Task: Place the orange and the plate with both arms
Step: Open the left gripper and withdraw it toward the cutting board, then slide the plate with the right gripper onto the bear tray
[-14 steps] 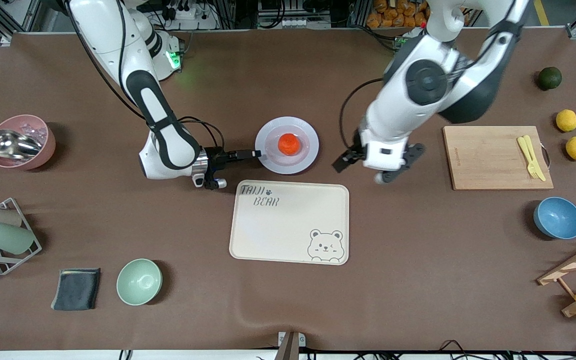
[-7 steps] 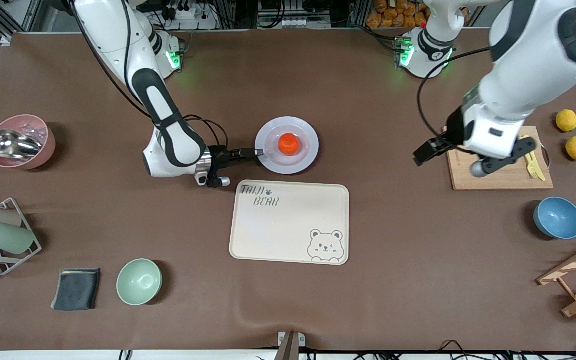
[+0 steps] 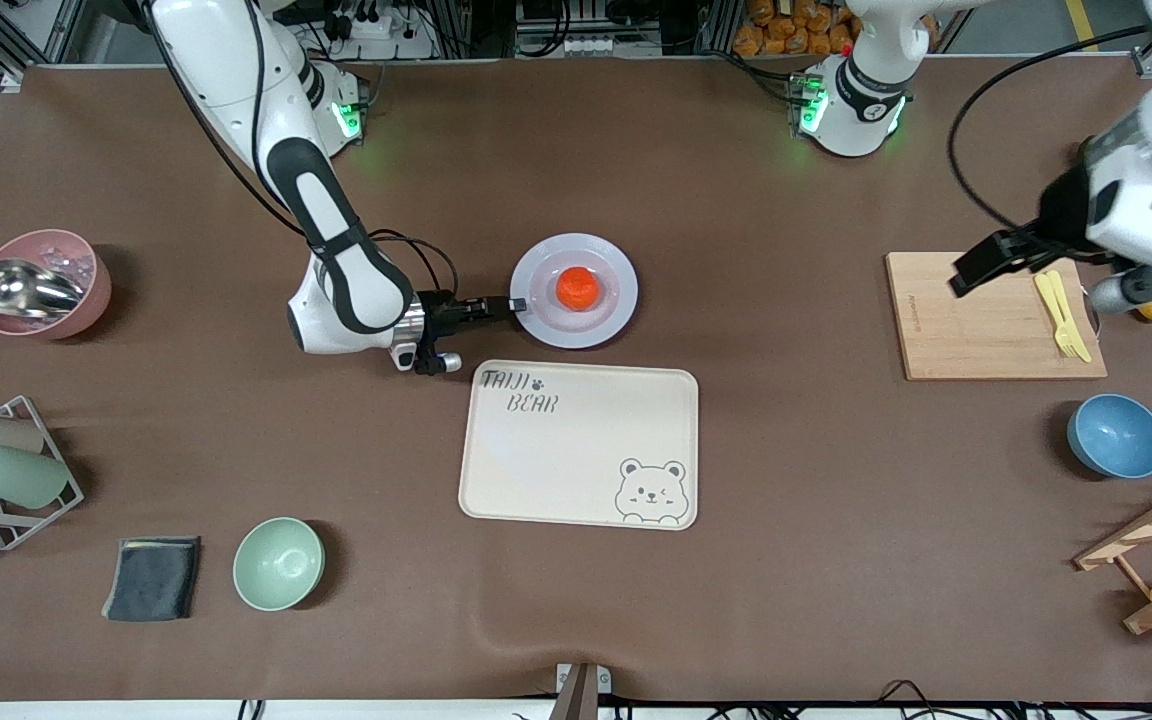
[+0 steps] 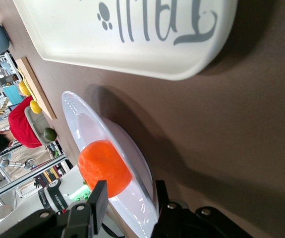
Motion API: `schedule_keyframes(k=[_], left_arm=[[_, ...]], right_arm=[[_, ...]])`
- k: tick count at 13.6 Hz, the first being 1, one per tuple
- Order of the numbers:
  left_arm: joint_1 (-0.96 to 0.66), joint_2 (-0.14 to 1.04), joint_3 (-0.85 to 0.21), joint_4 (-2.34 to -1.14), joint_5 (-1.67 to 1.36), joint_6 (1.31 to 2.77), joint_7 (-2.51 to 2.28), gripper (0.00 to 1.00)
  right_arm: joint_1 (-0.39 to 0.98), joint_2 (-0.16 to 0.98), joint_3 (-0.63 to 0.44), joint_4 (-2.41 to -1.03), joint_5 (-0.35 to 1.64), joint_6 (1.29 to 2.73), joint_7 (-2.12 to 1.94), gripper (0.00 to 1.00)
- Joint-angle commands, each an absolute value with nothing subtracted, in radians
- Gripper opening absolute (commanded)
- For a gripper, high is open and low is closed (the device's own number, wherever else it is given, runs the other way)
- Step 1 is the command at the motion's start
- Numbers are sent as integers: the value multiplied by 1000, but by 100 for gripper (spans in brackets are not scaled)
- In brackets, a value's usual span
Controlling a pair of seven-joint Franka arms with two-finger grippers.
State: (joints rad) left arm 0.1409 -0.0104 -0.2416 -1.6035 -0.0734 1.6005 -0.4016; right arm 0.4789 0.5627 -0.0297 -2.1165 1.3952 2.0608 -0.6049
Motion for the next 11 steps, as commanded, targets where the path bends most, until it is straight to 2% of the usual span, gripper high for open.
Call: schedule_keyframes(k=[1, 2, 4, 6, 9, 10, 11], left_arm=[[103, -14, -160, -1562, -74, 1530, -287, 100], [80, -14, -122, -1562, -74, 1526, -246, 100], [77, -15, -100, -1563, -74, 1516, -184, 100], [77, -15, -100, -1562, -46, 1516, -179, 100], [77, -34, -112, -1563, -8, 1517, -175, 100], [77, -35, -112, -1565, -9, 1519, -175, 100], [75, -35, -112, -1565, -8, 1522, -175, 100]], right_arm=[[502, 577, -35, -2120, 1420, 2071, -624, 46], [503, 580, -35, -2120, 1420, 2071, -626, 46], [502, 580, -35, -2120, 1420, 2071, -633, 32], [503, 580, -35, -2120, 1420, 2071, -650, 22], [511, 580, -34, -2118, 1420, 2071, -653, 21], [515, 580, -34, -2117, 1420, 2071, -653, 17], [517, 580, -34, -2115, 1420, 2071, -655, 3]])
